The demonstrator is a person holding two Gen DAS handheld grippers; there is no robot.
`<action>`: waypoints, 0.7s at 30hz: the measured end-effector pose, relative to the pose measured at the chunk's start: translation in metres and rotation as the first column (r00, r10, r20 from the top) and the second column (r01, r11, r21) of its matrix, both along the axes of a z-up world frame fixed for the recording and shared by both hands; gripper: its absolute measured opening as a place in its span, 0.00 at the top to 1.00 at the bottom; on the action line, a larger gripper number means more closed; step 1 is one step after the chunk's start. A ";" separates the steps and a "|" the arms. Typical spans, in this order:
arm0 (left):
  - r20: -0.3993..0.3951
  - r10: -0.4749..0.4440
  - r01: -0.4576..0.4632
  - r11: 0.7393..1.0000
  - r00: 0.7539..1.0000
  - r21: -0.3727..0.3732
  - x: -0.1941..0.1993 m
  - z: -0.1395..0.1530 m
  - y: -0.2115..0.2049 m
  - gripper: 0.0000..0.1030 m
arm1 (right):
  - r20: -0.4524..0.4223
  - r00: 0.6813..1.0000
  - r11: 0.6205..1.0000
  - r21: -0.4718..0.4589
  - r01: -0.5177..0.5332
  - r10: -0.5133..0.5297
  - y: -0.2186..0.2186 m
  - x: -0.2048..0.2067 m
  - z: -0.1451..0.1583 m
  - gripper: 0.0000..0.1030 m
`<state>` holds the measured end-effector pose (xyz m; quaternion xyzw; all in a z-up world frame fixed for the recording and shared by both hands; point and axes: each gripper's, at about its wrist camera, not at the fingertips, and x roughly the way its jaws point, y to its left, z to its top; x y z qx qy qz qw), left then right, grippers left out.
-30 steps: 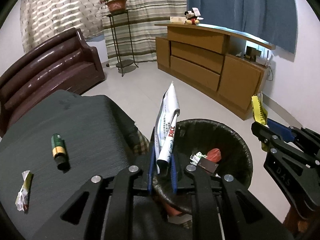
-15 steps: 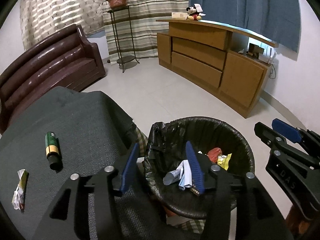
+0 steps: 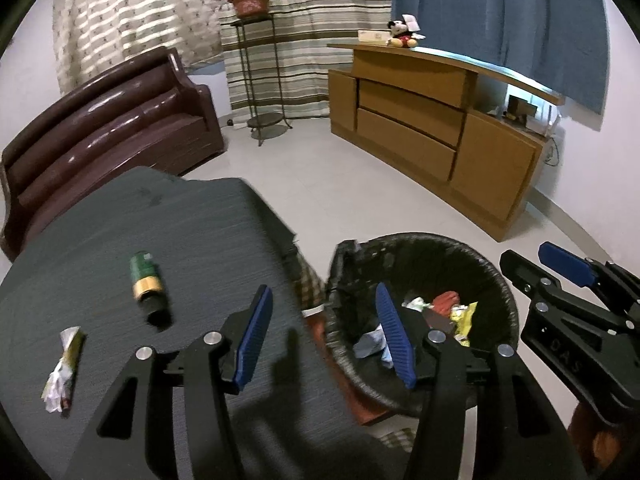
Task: Collect trash
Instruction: 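Open both tools to drop the tube and wrapper into the bin, then move both open tools back over the table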
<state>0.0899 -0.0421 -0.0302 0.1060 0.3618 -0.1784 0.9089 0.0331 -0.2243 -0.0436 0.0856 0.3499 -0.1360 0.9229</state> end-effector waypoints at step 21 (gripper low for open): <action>0.001 0.315 -0.315 0.948 0.949 0.048 0.007 -0.001 0.173 0.45 | -0.012 0.957 0.957 -0.001 -0.290 0.290 0.138 0.035 0.012 0.55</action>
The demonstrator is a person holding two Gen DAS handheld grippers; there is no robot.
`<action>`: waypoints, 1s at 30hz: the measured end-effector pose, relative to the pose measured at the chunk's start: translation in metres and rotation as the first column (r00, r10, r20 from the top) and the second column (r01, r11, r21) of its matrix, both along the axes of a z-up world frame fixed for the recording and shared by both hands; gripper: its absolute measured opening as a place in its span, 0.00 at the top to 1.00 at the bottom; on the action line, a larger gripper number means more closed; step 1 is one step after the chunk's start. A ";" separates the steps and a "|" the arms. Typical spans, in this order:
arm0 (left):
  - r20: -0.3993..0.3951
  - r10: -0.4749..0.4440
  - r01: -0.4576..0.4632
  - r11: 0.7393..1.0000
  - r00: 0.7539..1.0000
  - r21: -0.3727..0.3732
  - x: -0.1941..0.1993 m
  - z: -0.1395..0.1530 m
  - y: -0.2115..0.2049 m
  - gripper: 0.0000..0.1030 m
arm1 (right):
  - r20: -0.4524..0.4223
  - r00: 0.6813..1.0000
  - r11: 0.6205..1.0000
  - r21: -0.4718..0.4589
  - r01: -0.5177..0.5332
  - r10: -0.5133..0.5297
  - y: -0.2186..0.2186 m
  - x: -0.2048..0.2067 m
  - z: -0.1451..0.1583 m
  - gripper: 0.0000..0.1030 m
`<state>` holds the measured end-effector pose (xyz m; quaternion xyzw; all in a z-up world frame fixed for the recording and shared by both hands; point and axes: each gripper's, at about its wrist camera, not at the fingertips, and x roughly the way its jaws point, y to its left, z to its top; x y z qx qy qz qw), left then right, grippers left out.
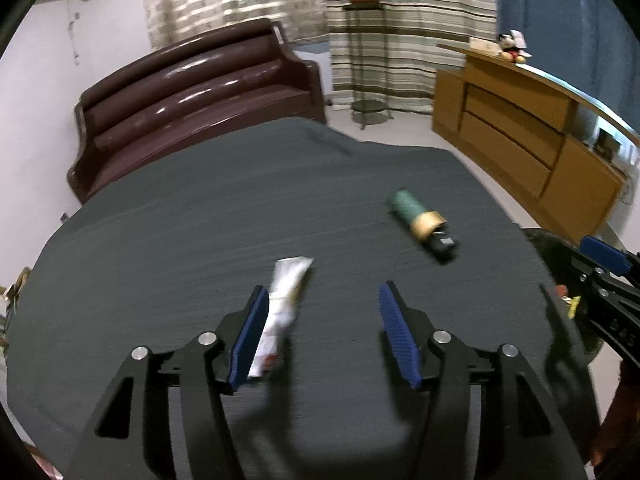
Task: Collect trash
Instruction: 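Move both open tools back over the table, then close the left tool on the crumpled white paper bundle, then grasp the green-gold can with the right tool while the left holds the paper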
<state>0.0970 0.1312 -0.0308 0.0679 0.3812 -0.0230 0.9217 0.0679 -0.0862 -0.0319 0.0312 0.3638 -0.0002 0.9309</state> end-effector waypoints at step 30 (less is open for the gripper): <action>-0.075 -0.016 0.011 0.998 0.997 -0.058 0.033 -0.014 0.053 0.79 | -0.042 0.991 0.991 -0.031 -0.127 0.126 0.079 0.048 -0.004 0.55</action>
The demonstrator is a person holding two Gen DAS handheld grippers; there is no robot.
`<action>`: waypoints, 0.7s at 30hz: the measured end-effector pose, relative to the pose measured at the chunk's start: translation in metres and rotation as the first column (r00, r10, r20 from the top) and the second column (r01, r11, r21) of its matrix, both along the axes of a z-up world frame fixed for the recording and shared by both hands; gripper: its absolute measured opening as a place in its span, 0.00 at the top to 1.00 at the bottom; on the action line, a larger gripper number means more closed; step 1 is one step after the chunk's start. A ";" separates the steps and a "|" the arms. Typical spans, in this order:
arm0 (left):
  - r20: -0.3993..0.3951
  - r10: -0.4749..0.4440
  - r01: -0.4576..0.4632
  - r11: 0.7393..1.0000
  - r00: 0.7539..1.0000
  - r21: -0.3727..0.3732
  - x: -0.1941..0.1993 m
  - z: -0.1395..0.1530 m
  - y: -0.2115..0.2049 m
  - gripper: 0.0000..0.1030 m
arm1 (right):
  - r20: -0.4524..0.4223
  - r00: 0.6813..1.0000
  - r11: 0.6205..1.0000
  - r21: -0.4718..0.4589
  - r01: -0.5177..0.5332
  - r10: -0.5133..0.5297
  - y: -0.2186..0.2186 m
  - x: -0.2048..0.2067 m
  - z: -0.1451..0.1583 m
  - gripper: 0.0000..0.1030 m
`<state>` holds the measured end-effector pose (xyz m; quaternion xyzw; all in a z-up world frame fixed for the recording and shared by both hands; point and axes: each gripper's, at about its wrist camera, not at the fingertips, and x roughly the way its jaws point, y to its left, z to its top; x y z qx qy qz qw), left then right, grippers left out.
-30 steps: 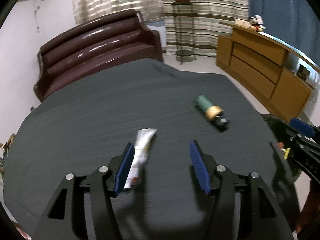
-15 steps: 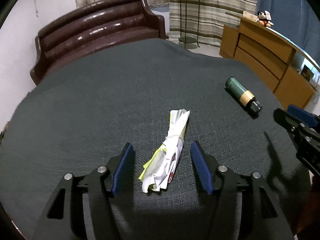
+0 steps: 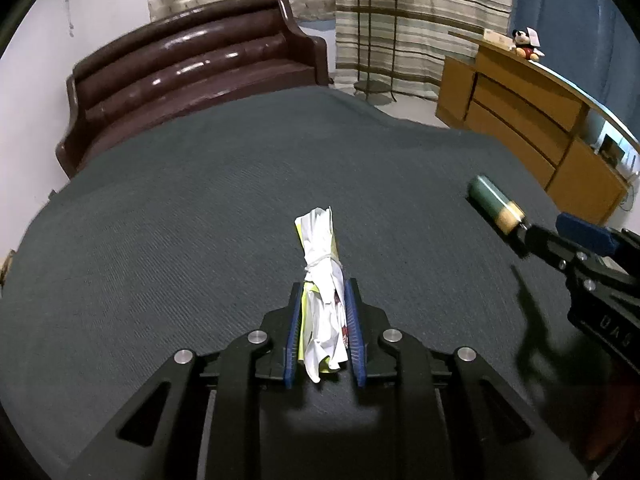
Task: Collect trash
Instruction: 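Grasp the green-gold can with the right tool while the left holds the paper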
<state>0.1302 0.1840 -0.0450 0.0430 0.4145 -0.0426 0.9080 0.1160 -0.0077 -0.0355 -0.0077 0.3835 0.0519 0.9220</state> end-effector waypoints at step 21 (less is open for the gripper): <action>-0.010 0.068 -0.068 0.998 0.998 -0.003 0.022 -0.006 0.028 0.79 | -0.073 0.997 0.999 -0.047 -0.025 0.022 0.021 0.044 -0.012 0.67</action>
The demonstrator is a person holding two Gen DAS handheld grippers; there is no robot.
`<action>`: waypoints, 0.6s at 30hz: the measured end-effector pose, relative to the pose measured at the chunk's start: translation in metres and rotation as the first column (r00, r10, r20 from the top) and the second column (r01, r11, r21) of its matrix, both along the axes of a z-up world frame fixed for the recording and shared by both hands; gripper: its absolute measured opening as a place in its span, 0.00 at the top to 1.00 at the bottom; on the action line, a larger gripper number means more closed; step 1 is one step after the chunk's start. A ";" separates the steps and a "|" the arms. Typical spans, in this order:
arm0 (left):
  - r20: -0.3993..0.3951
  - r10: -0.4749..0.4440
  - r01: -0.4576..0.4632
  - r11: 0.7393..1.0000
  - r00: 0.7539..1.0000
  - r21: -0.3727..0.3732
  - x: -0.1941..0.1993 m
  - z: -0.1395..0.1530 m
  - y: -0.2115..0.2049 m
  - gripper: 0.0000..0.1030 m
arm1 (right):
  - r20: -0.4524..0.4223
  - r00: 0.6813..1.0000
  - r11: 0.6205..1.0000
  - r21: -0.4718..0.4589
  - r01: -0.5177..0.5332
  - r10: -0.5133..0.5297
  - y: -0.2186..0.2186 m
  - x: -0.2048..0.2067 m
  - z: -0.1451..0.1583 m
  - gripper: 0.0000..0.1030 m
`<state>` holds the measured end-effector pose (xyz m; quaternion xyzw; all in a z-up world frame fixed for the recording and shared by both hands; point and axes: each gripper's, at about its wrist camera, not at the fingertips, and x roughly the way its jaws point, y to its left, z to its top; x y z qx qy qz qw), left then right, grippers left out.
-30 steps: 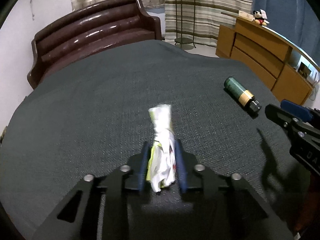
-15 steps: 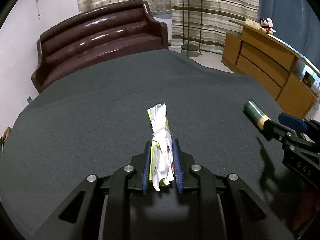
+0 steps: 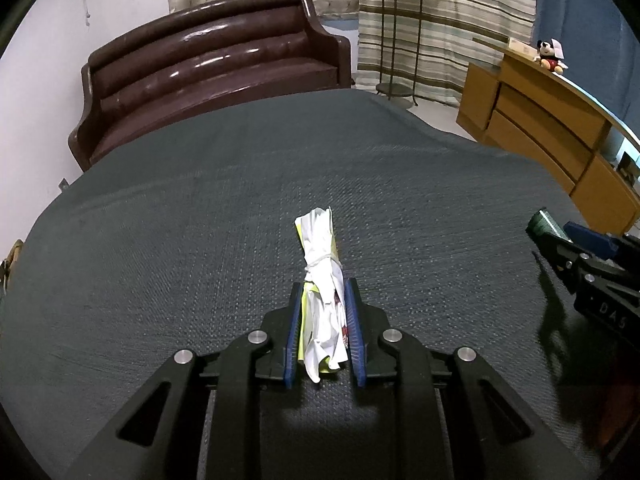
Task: Collect trash
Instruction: 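Grasp the green-gold can with the right tool while the left holds the paper, then carry the paper bundle and can with both tools over the black bin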
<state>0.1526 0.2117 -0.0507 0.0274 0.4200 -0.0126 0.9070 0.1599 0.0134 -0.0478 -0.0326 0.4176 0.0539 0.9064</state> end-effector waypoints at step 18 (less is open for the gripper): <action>0.011 0.026 -0.026 1.000 1.000 -0.006 -0.001 0.003 0.001 0.79 | 0.006 1.000 1.000 -0.001 -0.008 0.008 0.003 -0.016 0.004 0.77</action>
